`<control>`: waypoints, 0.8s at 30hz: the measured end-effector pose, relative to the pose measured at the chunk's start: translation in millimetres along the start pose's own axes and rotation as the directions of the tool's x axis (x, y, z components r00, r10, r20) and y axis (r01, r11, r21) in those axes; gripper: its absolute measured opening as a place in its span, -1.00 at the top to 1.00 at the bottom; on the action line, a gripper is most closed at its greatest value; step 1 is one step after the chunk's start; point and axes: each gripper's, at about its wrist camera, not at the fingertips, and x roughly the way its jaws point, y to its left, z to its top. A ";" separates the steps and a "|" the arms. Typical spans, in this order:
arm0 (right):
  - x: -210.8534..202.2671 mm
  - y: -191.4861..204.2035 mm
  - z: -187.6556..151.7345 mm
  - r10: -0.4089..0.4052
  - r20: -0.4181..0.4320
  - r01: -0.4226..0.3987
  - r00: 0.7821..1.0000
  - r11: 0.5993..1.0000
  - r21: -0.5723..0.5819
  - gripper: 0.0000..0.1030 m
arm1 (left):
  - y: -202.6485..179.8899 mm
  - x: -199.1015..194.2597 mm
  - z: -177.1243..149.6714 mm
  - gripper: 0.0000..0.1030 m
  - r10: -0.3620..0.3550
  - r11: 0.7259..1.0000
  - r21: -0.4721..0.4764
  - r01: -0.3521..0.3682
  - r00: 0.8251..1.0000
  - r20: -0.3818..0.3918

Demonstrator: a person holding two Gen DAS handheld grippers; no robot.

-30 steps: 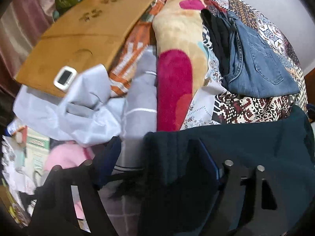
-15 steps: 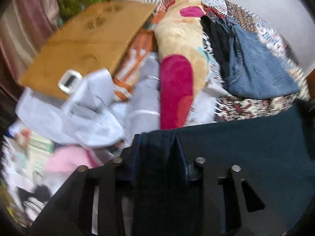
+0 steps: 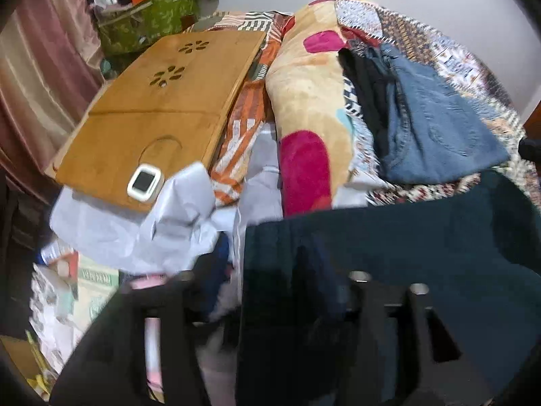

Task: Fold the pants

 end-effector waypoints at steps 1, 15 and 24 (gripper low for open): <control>-8.5 2.7 -7.5 -0.006 0.006 0.006 1.000 1.000 -0.014 0.20 | 4.4 -6.4 -5.6 -0.25 -0.026 0.999 -0.023 0.026 1.000 0.000; -79.9 -15.4 -130.8 -0.103 -0.023 0.103 0.994 0.995 -0.005 0.10 | 32.4 -38.8 -95.4 -0.57 -0.196 0.947 -0.281 0.156 0.973 -0.121; -98.5 -23.2 -165.9 -0.121 0.003 0.121 0.993 0.991 0.049 0.10 | 2.2 -30.6 -106.5 0.54 -0.167 0.938 -0.324 0.124 0.980 -0.109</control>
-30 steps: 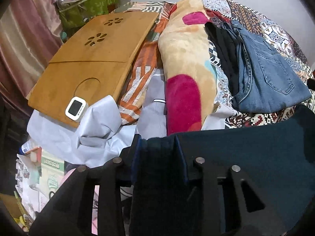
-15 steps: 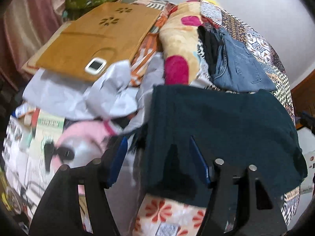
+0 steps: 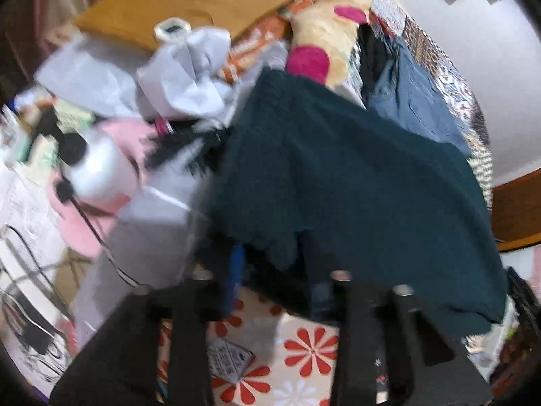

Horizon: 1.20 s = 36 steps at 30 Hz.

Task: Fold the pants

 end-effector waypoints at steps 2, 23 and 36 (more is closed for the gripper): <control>-3.6 -0.1 -0.3 0.002 0.011 -0.002 1.000 1.000 -0.001 0.10 | -5.2 -13.3 -0.5 0.73 0.029 0.999 0.031 -0.031 0.997 0.065; 3.6 -7.3 -37.4 0.095 -0.008 -0.092 0.995 0.983 0.160 -0.35 | -3.0 -20.1 -15.5 0.07 0.183 0.956 0.209 -0.204 0.976 0.115; -68.2 -132.6 -110.2 -0.216 0.042 0.169 0.976 0.861 0.480 -0.35 | -97.5 -61.2 4.0 -0.63 0.071 0.909 0.381 -0.170 0.963 0.261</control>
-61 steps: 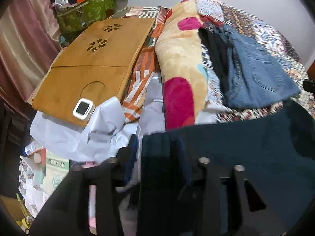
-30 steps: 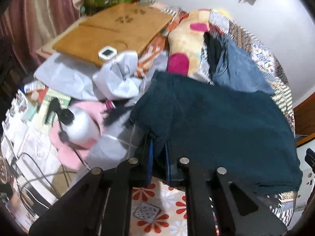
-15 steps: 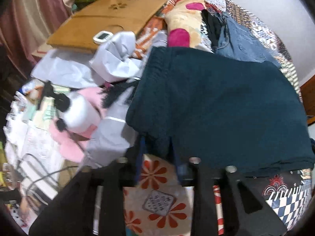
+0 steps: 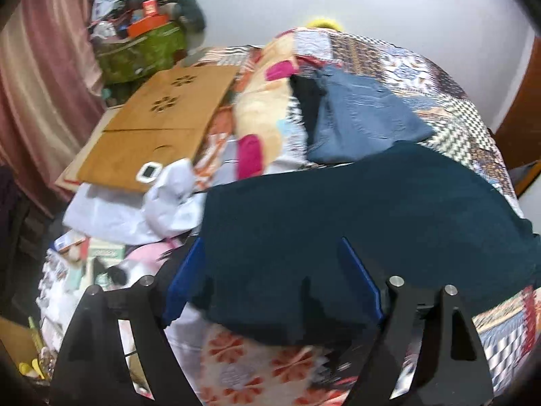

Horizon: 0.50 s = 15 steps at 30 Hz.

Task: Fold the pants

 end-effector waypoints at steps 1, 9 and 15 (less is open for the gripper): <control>-3.5 -15.3 -1.2 -0.024 0.007 0.024 1.000 0.999 0.032 -0.35 | -8.8 4.0 4.9 -0.63 -0.017 1.000 0.002 0.017 1.000 -0.008; -16.5 -131.8 -30.2 -0.137 -0.010 0.133 0.991 0.939 0.316 -0.35 | -91.2 33.8 22.4 -0.63 -0.112 0.990 0.076 0.119 0.989 -0.092; -3.2 -172.8 -47.3 -0.132 -0.038 0.135 0.991 0.881 0.454 -0.35 | -148.3 56.0 20.6 -0.63 -0.129 0.969 0.187 0.159 0.979 -0.160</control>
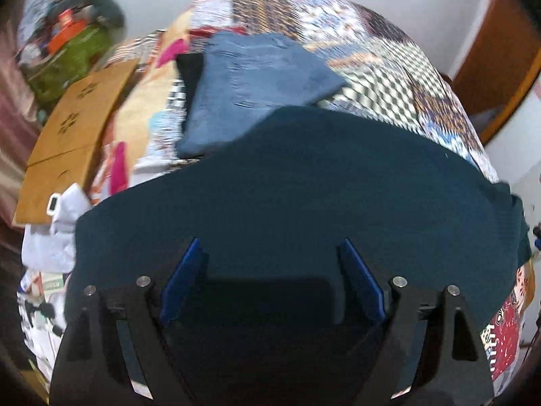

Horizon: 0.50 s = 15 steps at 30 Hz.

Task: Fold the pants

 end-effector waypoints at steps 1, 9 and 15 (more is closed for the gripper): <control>4.1 -4.2 1.0 0.007 -0.005 -0.006 1.000 1.000 0.018 -0.35 | -9.2 4.4 2.7 -0.63 0.008 1.000 0.015 -0.008 1.000 -0.004; 33.0 -31.1 8.6 0.086 -0.001 -0.084 0.996 0.979 0.188 -0.26 | -43.5 11.4 14.4 -0.64 0.081 0.994 0.077 -0.084 0.996 0.045; 39.5 -33.7 15.7 0.082 0.047 -0.091 0.996 0.965 0.246 0.51 | -58.0 9.3 15.2 -0.64 0.135 0.981 0.132 -0.144 0.988 0.074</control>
